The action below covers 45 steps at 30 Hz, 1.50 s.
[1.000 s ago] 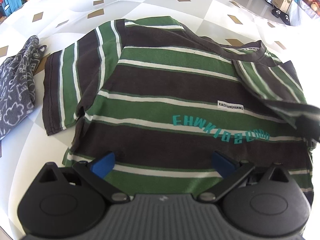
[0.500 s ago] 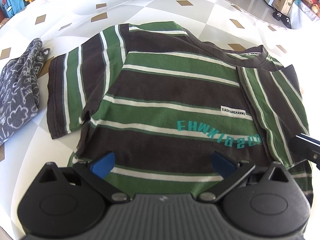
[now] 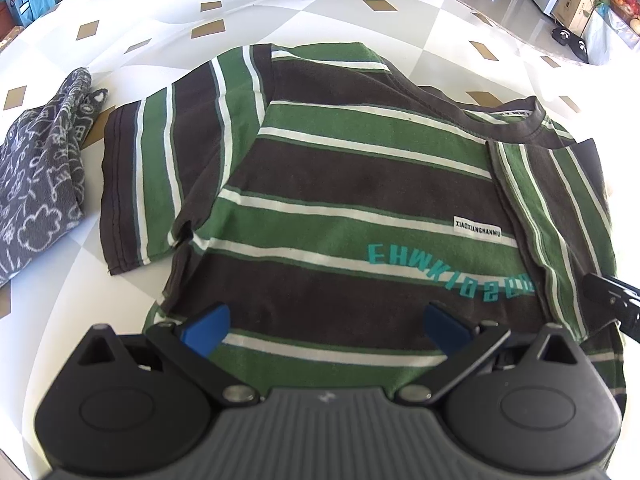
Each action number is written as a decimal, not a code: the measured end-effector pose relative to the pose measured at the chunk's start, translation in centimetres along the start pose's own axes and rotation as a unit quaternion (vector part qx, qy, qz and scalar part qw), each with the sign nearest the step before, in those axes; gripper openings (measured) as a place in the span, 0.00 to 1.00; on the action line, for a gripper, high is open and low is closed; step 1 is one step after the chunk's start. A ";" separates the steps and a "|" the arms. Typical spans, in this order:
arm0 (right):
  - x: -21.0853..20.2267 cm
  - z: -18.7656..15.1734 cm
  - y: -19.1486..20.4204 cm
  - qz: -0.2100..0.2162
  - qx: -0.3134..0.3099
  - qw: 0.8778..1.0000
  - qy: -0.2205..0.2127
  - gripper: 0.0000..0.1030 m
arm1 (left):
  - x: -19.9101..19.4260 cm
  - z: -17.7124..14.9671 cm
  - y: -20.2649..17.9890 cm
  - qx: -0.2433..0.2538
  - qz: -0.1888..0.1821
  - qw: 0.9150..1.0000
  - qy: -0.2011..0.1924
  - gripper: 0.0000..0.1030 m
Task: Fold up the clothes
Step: 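Fold the shirt side with the right tool over toward the printed text, then grasp the other shirt side with the left tool and lift it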
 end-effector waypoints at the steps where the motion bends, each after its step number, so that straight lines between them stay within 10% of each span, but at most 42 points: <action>1: 0.1 -0.1 -0.1 -0.007 -0.003 1.000 0.001 0.24 | 0.1 0.0 0.1 -0.001 0.000 1.000 0.002 1.00; 20: -0.4 -0.7 -0.9 -0.109 -0.017 0.994 0.016 0.25 | -0.2 2.0 5.7 -0.030 0.000 0.999 -0.014 1.00; 45: -4.0 -3.6 7.1 -0.009 0.018 0.999 0.040 0.31 | 2.7 8.3 13.8 -0.148 -0.031 0.988 -0.040 0.89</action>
Point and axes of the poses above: each gripper's, at about its wrist camera, not at the fingertips, and x roughly the way its jaws point, y to its left, z to its top, the point moved 6 cm from there along x, roughly the way its jaws point, and after that the axes turned 7 degrees about -y, right-handed, at the moved point
